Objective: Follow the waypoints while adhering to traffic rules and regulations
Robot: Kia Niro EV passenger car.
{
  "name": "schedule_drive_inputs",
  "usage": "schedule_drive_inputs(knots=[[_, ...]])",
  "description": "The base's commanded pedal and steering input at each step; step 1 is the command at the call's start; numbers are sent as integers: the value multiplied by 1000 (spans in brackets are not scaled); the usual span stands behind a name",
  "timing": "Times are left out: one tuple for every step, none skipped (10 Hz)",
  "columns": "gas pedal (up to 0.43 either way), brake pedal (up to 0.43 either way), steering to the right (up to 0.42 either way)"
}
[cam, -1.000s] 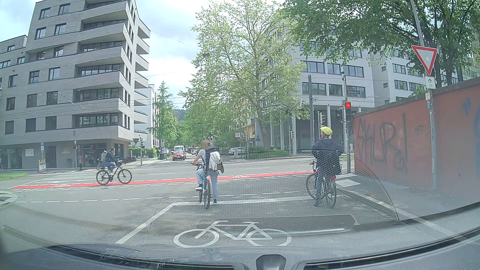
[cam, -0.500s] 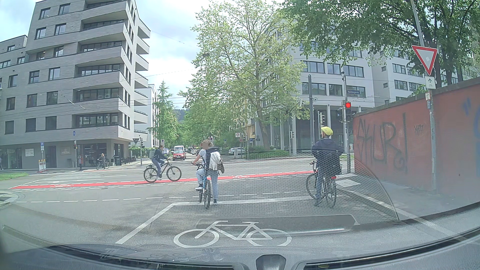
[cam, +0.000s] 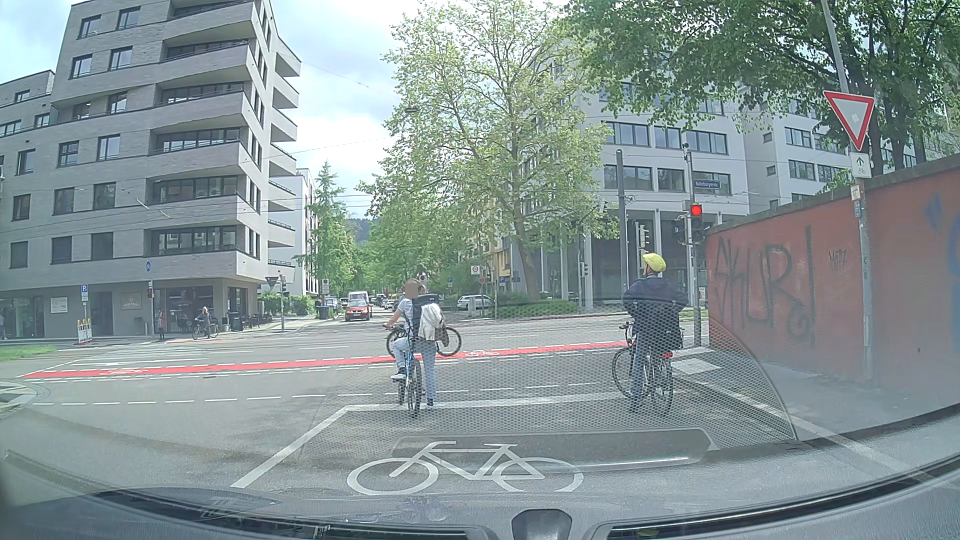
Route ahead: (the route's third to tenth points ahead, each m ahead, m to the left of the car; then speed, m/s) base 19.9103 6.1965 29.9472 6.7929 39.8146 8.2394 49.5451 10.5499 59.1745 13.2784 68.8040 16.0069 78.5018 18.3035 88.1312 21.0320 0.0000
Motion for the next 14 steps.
schedule_drive_inputs(knots=[[0,262,-15],[0,262,-15],[0,262,-16],[0,262,-16],[0,262,-15],[0,262,-16],[0,262,-16],[0,262,-15],[0,262,-15],[0,262,-15],[0,262,-16],[0,262,-16],[0,262,-15],[0,262,-15]])
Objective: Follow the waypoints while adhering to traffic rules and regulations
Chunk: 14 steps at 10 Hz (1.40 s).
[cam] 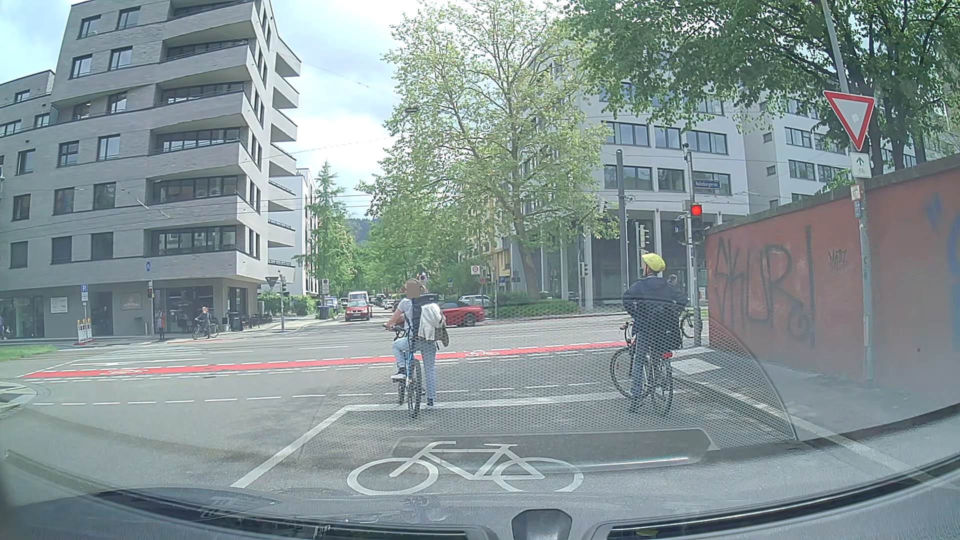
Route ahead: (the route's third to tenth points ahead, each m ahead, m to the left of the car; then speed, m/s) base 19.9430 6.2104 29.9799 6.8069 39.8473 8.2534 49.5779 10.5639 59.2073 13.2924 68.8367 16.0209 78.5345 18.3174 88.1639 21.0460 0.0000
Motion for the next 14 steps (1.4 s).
schedule_drive_inputs(knots=[[0,262,-16],[0,262,-16],[0,262,-16],[0,262,-15],[0,262,-15],[0,262,-15],[0,262,-16],[0,262,-16],[0,262,-15],[0,262,-16],[0,262,-16],[0,262,-15],[0,262,-16],[0,262,-15]])
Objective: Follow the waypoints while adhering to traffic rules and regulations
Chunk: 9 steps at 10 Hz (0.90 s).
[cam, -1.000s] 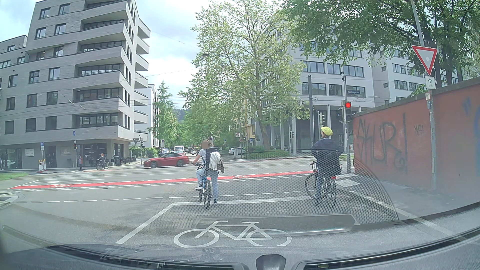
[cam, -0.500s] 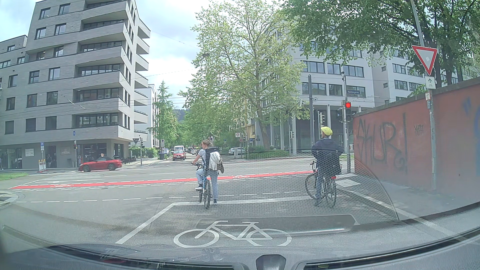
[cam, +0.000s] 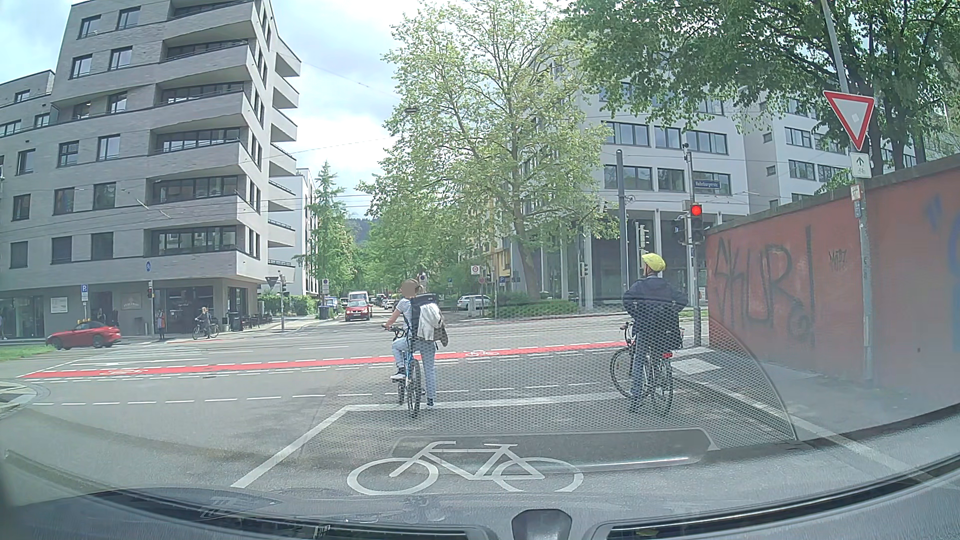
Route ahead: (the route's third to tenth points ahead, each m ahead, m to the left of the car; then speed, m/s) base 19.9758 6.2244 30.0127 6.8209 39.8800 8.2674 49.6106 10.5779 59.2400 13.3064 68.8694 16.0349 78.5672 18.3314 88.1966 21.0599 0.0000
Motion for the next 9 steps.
schedule_drive_inputs(knots=[[0,262,-16],[0,262,-15],[0,262,-16],[0,262,-16],[0,262,-15],[0,262,-16],[0,262,-15],[0,262,-16],[0,262,-15]])
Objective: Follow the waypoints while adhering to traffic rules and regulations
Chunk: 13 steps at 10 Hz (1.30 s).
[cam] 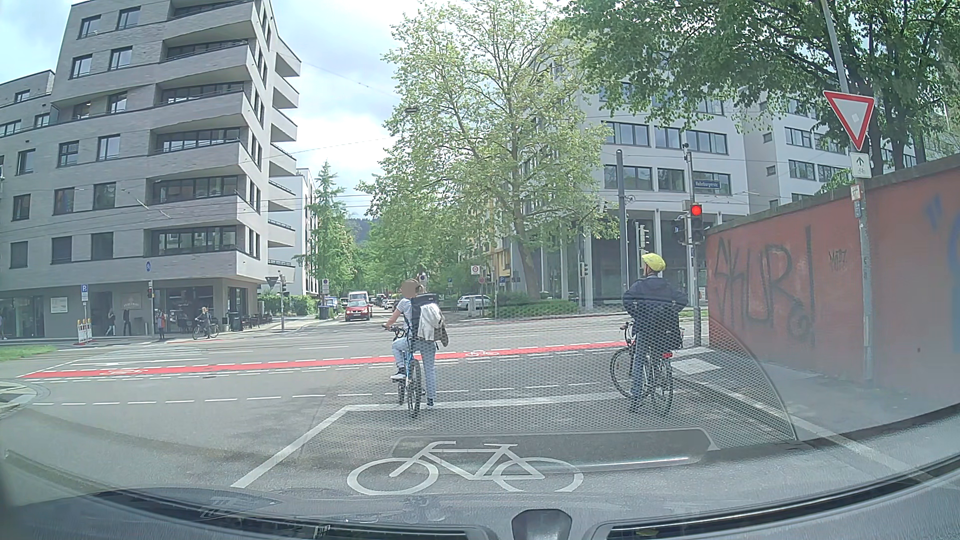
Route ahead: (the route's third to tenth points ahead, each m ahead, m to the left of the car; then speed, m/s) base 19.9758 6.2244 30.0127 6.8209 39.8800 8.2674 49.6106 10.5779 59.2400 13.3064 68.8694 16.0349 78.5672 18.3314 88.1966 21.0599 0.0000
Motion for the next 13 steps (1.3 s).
schedule_drive_inputs(knots=[[0,262,-15],[0,262,-15],[0,262,-15],[0,262,-15],[0,262,-15],[0,262,-15],[0,262,-15],[0,262,-16],[0,262,-16],[0,262,-16],[0,262,-15],[0,262,-16],[0,262,-15]])
